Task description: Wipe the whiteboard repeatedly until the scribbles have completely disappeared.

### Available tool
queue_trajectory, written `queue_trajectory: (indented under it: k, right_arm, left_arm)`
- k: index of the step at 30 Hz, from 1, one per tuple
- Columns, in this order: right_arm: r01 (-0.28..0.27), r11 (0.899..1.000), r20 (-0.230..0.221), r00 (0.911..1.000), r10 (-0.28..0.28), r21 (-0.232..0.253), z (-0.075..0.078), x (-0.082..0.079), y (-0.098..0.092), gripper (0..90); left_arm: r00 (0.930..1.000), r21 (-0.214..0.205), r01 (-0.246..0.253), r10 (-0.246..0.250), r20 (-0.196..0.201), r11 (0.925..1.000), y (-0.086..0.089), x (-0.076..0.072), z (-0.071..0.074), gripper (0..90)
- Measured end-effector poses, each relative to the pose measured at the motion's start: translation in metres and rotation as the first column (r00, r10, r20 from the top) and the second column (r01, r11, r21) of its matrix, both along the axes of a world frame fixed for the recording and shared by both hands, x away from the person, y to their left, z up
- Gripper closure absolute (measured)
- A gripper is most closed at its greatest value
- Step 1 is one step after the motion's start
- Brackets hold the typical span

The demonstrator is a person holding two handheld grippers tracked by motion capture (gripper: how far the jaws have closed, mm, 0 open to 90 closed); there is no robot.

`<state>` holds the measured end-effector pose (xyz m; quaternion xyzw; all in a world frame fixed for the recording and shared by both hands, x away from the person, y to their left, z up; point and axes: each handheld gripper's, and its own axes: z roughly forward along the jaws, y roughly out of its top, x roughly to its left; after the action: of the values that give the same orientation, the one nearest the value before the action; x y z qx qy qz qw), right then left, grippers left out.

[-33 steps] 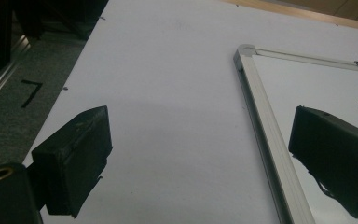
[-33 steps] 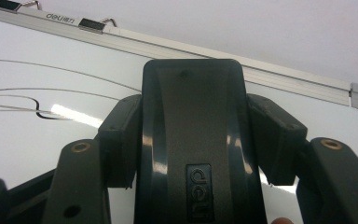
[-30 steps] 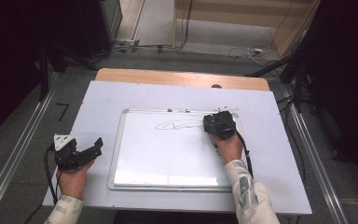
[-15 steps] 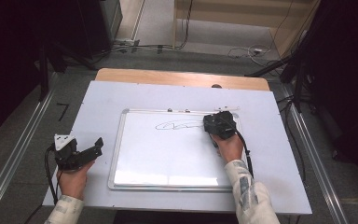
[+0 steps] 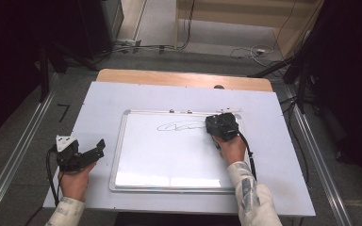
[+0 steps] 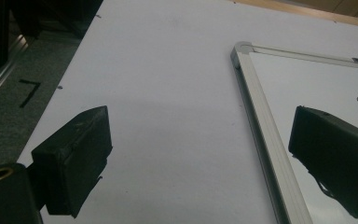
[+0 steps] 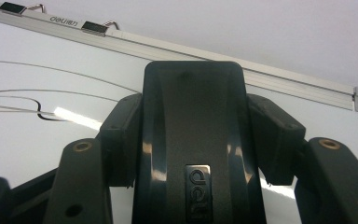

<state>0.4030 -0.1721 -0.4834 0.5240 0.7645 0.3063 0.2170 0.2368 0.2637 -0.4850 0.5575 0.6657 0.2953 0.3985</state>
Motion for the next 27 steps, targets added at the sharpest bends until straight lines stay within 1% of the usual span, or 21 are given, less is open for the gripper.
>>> queue_trajectory:
  k: [9,27]
  right_arm:
    - [-0.004,1.000,0.013,0.9999,0.004,-0.003,-0.0014,-0.0007,-0.0001,39.4]
    - [-0.011,1.000,0.017,0.9998,0.011,-0.007,-0.0018,-0.0007,0.0019,39.4]
  left_arm:
    - [1.0000,-0.002,-0.004,0.004,-0.001,1.0000,0.0008,-0.0008,-0.0002,6.3]
    - [1.0000,-0.001,-0.004,0.004,-0.002,1.0000,0.0006,-0.0009,-0.0001,6.3]
